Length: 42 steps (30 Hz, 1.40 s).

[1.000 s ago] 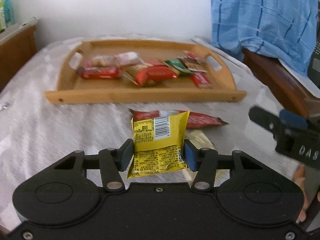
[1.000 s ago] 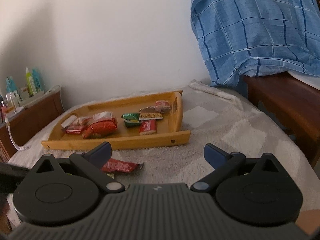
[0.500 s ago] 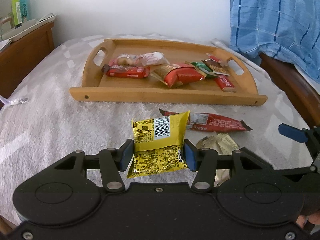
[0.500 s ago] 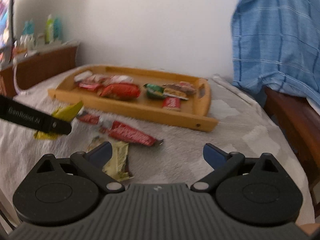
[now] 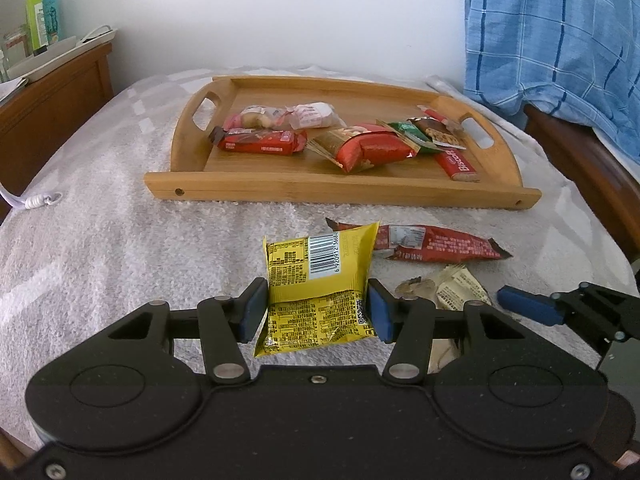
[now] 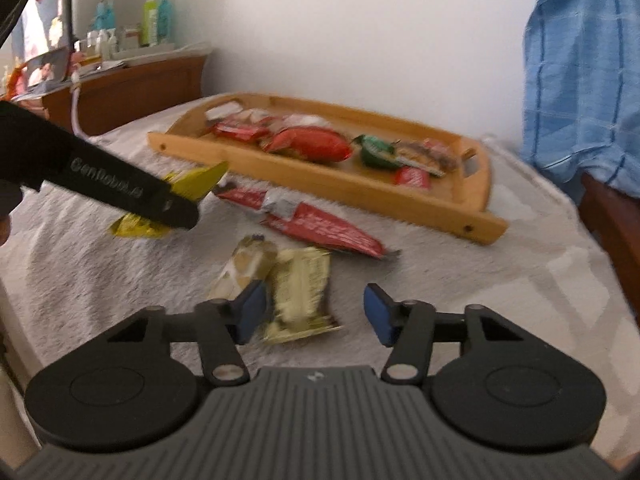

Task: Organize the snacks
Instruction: 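Grasp the yellow packet with the left gripper while the right grasps the beige bar, then carry both snacks onto the wooden tray and open both grippers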

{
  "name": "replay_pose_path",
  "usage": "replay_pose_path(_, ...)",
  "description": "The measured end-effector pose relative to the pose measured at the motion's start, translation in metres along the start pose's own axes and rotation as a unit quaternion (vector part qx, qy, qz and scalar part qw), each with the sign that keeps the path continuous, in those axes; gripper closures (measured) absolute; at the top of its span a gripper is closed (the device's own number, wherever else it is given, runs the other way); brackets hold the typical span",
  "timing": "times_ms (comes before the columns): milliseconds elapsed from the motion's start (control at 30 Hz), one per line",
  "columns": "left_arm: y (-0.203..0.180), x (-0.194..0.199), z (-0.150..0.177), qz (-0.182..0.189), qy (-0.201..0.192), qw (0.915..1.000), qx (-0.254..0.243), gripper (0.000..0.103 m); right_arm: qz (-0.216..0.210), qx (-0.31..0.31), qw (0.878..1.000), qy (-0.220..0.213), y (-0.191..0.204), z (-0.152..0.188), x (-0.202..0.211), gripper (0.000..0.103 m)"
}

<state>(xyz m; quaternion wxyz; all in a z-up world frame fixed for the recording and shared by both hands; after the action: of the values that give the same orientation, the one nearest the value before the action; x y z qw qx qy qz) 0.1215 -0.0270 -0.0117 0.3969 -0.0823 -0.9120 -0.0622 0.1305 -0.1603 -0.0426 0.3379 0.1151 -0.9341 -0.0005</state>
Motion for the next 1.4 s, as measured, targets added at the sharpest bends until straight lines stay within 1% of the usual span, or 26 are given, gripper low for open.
replay_pose_path(100,-0.001,0.000,-0.001,-0.001,-0.001,1.0000,-0.002,0.052,0.001,0.010,1.000,-0.008,0.005,-0.001,-0.003,0.049)
replay_pose_path(133,-0.001,0.000,-0.001,-0.001,-0.001,1.0000,-0.003,0.052,0.000,0.007,1.000,-0.008,0.006,-0.001,-0.004,0.055)
replay_pose_path(200,-0.004,0.000,-0.003,0.002,-0.002,1.0000,-0.009,0.052,-0.002,-0.006,1.000,-0.012,0.006,-0.003,-0.006,0.063)
replay_pose_path(333,-0.007,0.001,-0.006,-0.009,-0.008,0.9997,-0.023,0.052,-0.003,-0.026,0.999,-0.024,0.003,-0.006,-0.005,0.066)
replay_pose_path(467,-0.006,0.001,-0.008,-0.006,-0.009,0.9998,-0.015,0.052,-0.005,-0.043,0.998,-0.045,-0.003,-0.011,0.003,0.066)
replay_pose_path(633,-0.001,0.004,-0.015,-0.001,-0.016,0.9999,-0.003,0.054,-0.009,-0.060,0.994,-0.091,-0.010,-0.019,0.023,0.067)
replay_pose_path(800,0.006,0.007,-0.029,-0.003,-0.029,0.9996,-0.001,0.054,0.010,-0.084,0.986,-0.141,-0.027,-0.034,0.031,0.068)
replay_pose_path(1000,0.022,-0.006,-0.056,-0.023,-0.033,0.9992,0.005,0.055,0.050,-0.113,0.978,-0.168,-0.062,-0.068,0.016,0.068)
replay_pose_path(1067,0.029,-0.014,-0.066,-0.027,-0.031,0.9991,0.013,0.055,0.067,-0.126,0.976,-0.164,-0.077,-0.077,0.005,0.068)
replay_pose_path(1233,0.043,-0.037,-0.091,-0.041,-0.029,0.9986,0.019,0.055,0.080,-0.164,0.973,-0.142,-0.104,-0.091,-0.024,0.068)
replay_pose_path(1400,0.049,-0.065,-0.103,-0.038,-0.004,0.9991,0.016,0.055,0.096,-0.156,0.976,-0.121,-0.112,-0.099,-0.050,0.067)
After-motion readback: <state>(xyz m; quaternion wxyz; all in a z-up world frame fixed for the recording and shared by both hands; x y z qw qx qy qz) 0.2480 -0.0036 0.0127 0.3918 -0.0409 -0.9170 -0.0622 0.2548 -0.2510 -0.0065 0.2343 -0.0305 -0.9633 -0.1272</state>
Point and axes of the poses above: each gripper's, at about its wrist camera, not at the fingertips, and x roughly against the way its jaws point, y to its left, z to its underside, the point moved 7 cm from there along -x, roughly the way its jaws point, and after that the axes turned 8 degrees about -x, right-handed, at the moved point
